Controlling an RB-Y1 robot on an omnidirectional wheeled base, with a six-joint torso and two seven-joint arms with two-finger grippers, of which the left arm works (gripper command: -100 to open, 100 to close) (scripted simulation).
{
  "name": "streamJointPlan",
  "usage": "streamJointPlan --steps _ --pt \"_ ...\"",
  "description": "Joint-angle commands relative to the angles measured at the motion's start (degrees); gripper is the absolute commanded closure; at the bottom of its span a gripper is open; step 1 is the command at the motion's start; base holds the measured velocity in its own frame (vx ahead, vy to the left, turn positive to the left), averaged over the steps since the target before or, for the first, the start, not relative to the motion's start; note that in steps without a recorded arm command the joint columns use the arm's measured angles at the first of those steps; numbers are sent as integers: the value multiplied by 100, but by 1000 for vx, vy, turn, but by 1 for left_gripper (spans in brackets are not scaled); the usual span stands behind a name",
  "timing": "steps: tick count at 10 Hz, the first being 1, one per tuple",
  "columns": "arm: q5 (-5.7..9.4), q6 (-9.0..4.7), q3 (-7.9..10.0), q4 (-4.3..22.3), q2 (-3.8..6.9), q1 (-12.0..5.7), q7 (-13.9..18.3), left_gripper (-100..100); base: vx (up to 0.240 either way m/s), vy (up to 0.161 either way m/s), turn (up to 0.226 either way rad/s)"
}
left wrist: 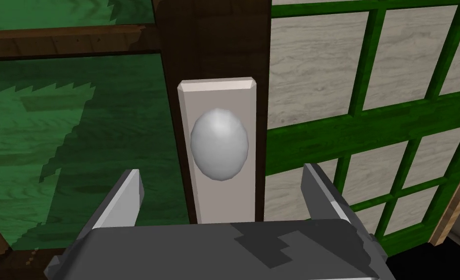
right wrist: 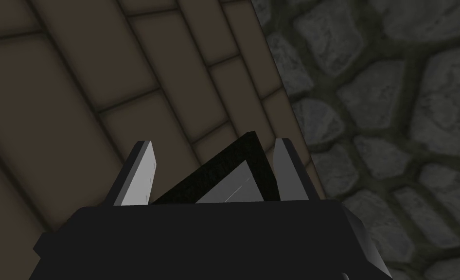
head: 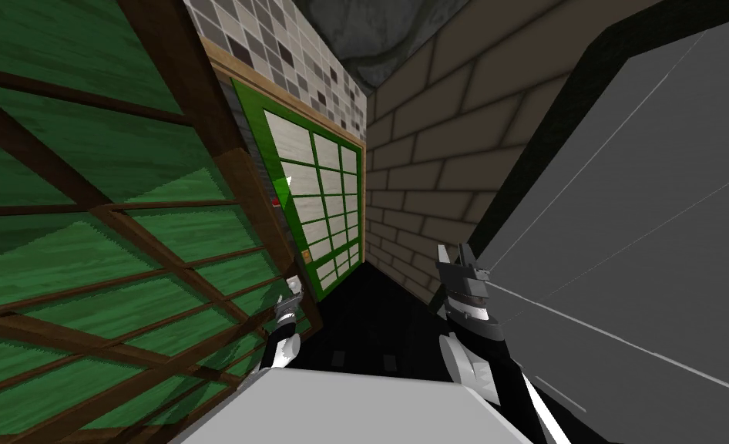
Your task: Pull the door open
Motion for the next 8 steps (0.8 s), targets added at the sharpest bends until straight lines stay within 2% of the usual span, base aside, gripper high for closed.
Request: streamJointPlan --steps 1,3,5,6,7,8 --pt "-5 -48 -22 53 110 65 168 -100 84 -7 -16" --pt "-4 -66 -49 99 331 185 438 -100 142 -12 -26" --pt "-4 -80 -70 133 495 274 638 -100 176 -6 -21" --pt "2 -49 -55 60 445 273 553 -100 74 8 22" --pt "2 -49 -55 60 445 273 553 100 -15 -8 -10" --pt "2 -49 -55 60 445 273 553 100 -28 6 8"
